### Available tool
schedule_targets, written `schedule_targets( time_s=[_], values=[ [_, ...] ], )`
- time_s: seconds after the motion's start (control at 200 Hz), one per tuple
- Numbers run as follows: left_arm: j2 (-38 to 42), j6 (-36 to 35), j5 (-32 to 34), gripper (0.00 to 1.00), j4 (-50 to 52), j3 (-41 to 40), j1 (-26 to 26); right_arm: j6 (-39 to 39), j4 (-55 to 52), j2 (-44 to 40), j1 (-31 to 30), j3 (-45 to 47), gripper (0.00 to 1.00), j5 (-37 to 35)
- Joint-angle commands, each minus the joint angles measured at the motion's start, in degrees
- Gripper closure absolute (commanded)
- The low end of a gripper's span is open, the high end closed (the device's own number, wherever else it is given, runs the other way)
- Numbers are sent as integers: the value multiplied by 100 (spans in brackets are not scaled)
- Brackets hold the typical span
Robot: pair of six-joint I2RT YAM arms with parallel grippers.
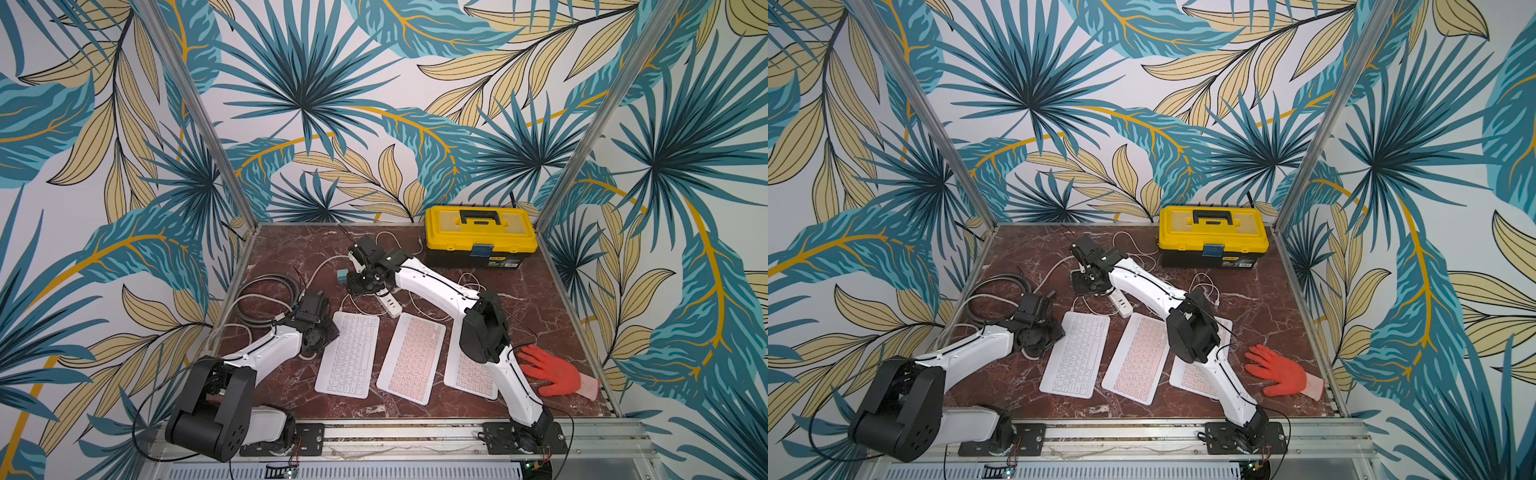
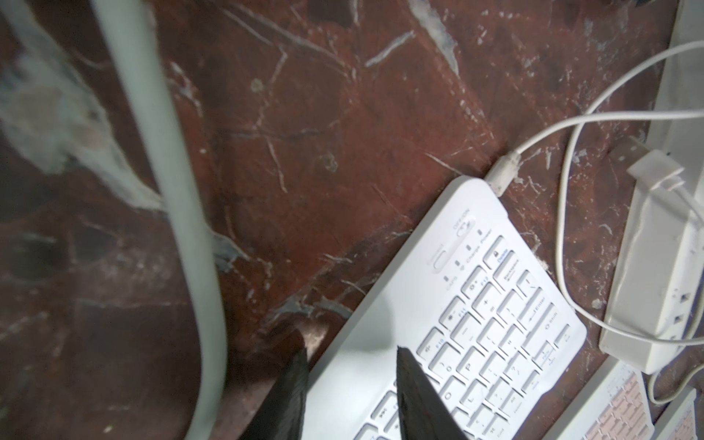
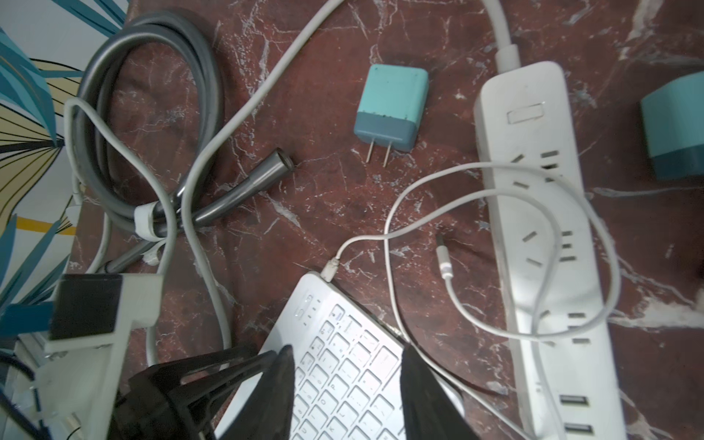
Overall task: Unplug the wireless keyboard
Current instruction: Place the power cord at the center of the board, then adjust the keyboard at the center of the board.
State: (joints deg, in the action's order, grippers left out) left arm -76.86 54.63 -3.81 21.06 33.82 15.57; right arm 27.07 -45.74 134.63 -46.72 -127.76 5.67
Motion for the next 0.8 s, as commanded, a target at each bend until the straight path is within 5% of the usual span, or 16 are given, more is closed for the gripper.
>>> schedule_targets(
  time_s=[0.0, 0.496, 0.796],
  values=[
    [-116, -92, -256, 61, 83, 10, 98, 207, 42, 321, -107, -158, 57, 96],
    [774, 45, 21, 61, 89, -412, 127, 2160, -1689, 1105, -198, -1849, 59, -937],
    [733, -62, 284, 61, 65, -333, 416, 2634, -1790, 1603, -198, -2367, 62, -728]
  ],
)
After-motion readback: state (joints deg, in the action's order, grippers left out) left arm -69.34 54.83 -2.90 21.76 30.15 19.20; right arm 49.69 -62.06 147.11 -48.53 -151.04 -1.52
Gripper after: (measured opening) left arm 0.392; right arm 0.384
